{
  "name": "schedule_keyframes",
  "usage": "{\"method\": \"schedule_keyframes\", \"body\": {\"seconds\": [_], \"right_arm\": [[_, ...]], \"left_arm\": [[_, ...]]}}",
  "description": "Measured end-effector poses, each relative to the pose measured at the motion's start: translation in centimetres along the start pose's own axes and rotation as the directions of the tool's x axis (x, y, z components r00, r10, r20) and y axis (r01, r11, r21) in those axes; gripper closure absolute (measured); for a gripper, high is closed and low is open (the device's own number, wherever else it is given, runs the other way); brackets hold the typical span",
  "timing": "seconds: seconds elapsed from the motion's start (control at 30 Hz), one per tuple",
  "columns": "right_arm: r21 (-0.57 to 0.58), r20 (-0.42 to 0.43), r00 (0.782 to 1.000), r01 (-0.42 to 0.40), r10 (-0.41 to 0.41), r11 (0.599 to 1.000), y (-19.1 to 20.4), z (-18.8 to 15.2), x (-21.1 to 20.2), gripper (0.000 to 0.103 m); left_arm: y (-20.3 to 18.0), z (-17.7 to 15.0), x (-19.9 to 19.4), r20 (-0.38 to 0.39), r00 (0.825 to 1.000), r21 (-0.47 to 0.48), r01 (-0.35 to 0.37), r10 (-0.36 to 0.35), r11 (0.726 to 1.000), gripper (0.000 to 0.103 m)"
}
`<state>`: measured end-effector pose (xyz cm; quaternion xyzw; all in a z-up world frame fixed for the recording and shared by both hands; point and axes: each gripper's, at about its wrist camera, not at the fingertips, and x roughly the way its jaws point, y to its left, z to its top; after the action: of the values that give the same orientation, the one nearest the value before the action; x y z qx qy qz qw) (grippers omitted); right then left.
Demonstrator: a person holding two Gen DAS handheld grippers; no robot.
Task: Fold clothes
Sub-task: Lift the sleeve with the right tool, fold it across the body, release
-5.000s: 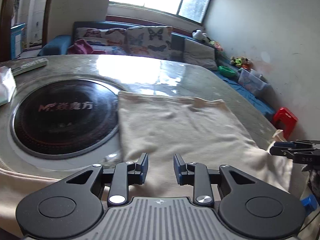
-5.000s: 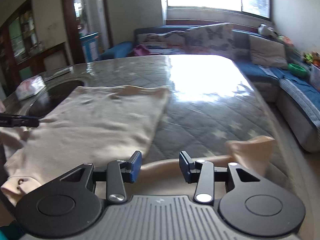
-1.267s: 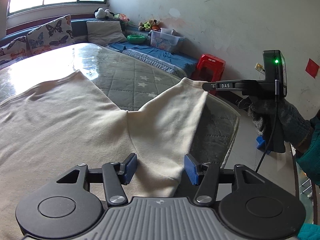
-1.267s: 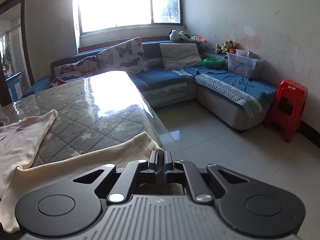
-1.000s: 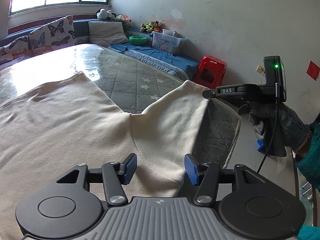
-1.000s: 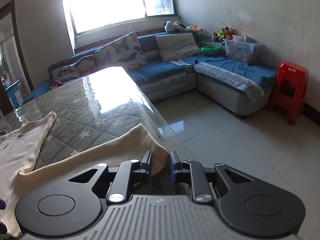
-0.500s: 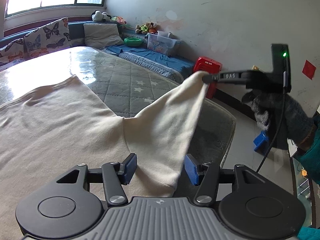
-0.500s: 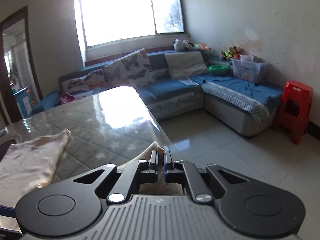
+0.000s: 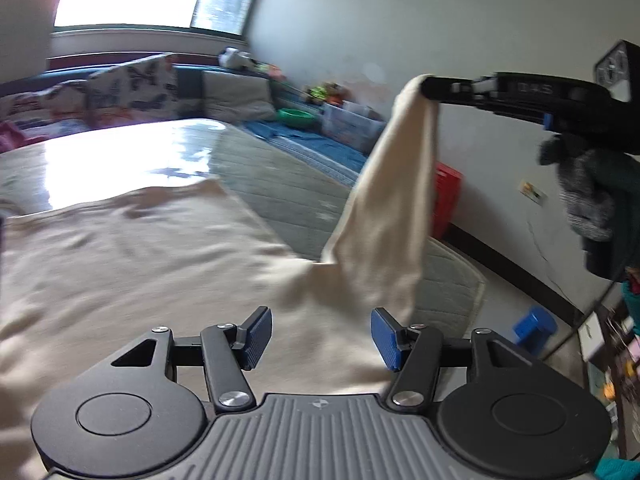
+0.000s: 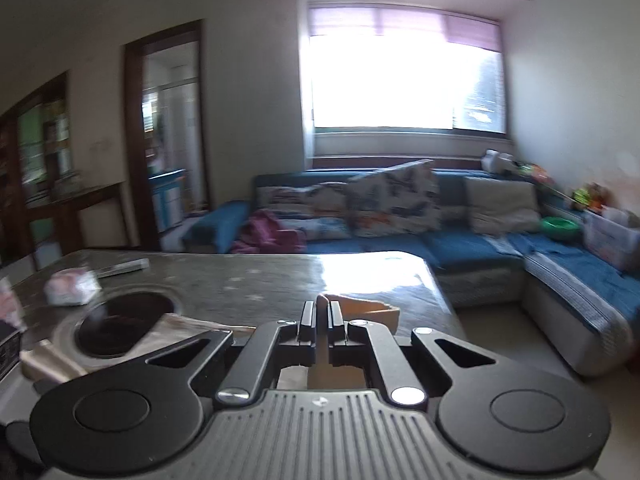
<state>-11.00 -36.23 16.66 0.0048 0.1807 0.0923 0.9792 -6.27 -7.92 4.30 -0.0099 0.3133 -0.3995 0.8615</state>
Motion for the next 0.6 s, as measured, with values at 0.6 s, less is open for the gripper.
{"method": "schedule_keyframes", "body": {"seconds": [0.6], "right_arm": [[-0.193, -0.342, 0.825, -0.530, 0.449, 0.826, 18.4, -5.1, 9.2, 0.094]], "left_arm": [[6.4, -5.2, -9.1, 0.033, 0.973, -0.237, -0.216, 0.230, 0.947, 0.044]]}}
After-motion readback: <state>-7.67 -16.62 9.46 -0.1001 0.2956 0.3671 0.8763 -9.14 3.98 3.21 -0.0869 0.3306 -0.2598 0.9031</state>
